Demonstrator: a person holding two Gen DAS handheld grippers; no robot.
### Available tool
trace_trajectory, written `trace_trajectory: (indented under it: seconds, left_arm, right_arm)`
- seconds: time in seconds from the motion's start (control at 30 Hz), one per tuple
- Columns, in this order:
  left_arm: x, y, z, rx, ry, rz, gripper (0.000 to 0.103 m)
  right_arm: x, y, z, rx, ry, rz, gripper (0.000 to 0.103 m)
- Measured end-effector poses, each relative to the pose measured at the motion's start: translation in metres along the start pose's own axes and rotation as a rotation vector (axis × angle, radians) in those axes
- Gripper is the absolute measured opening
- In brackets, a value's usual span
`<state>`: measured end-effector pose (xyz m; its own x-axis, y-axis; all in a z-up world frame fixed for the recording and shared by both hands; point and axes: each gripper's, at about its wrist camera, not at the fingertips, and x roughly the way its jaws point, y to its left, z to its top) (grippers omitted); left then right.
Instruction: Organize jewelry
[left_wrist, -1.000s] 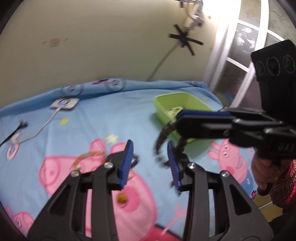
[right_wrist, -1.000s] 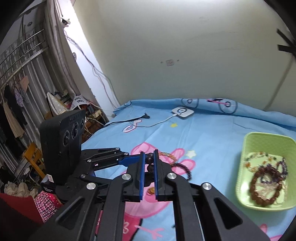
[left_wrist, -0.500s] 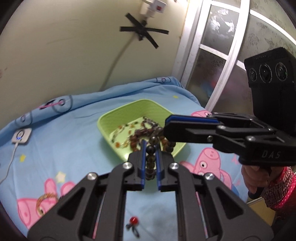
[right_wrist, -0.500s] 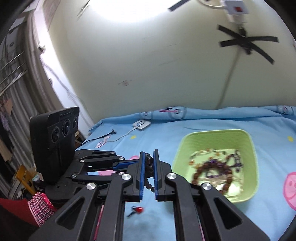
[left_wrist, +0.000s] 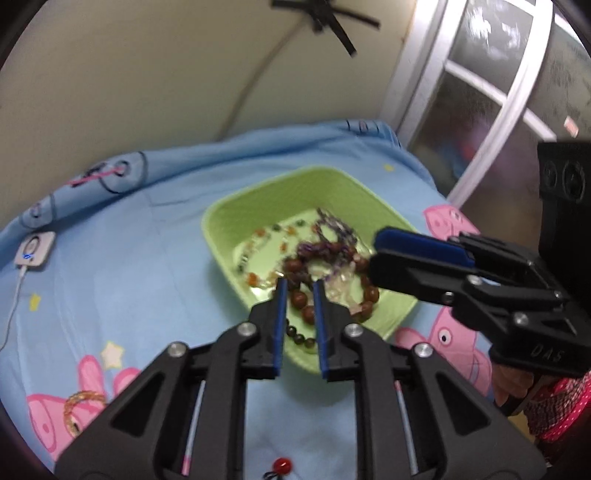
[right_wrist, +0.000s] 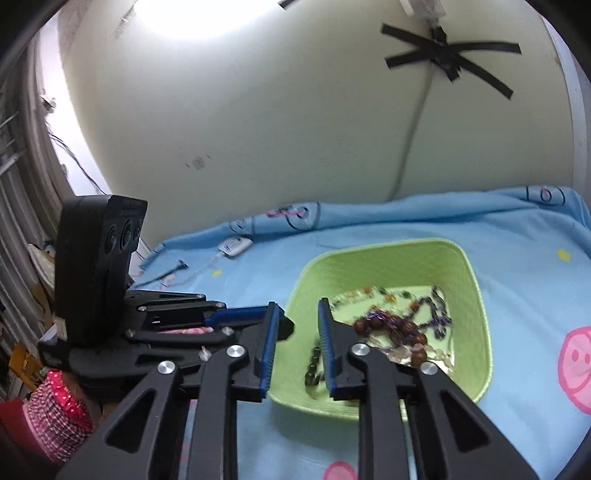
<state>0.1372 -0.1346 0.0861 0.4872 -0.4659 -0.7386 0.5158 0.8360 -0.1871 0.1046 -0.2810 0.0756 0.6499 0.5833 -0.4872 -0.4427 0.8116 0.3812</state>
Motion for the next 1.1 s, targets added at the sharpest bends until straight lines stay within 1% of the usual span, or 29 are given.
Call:
trace_trajectory:
  seconds: [0.13,0.23,0.33,0.47,0.6,0.7,0.83,0.97,1.03,1.1]
  left_arm:
    - [-0.051,0.023,-0.008,-0.035,-0.112,0.019,0.013]
    - [-0.088,0.047,-0.028,-0.085,-0.172,0.056,0.013]
    - [-0.111,0.074,-0.049,-0.145,-0.192,0.106,0.013]
    - [-0.127,0.111,-0.081,-0.236,-0.173,0.17,0.013]
    - [-0.131,0.138,-0.11,-0.296,-0.143,0.197,0.013]
    - [-0.127,0.152,-0.13,-0.331,-0.115,0.21,0.013]
    - [-0.116,0.173,-0.145,-0.384,-0.076,0.212,0.013]
    - [-0.099,0.194,-0.15,-0.454,-0.045,0.208,0.022]
    - [-0.089,0.199,-0.149,-0.463,-0.031,0.188,0.023]
    - [-0.082,0.2,-0.146,-0.45,-0.018,0.201,0.023]
  right_arm:
    - [-0.013,0.015,0.001,-0.02,-0.042,0.035,0.004]
    - [-0.013,0.03,-0.004,-0.041,-0.041,0.07,0.004]
    - [-0.004,0.048,-0.013,-0.068,-0.004,0.108,0.004]
    - [0.019,0.072,-0.029,-0.109,0.071,0.127,0.004]
    - [0.047,0.088,-0.044,-0.111,0.155,0.143,0.004]
    - [0.067,0.099,-0.052,-0.119,0.207,0.142,0.004]
    - [0.097,0.108,-0.056,-0.11,0.279,0.148,0.004]
    - [0.127,0.125,-0.049,-0.135,0.332,0.141,0.004]
    - [0.144,0.132,-0.043,-0.162,0.351,0.12,0.004]
    - [0.161,0.135,-0.039,-0.183,0.369,0.095,0.006]
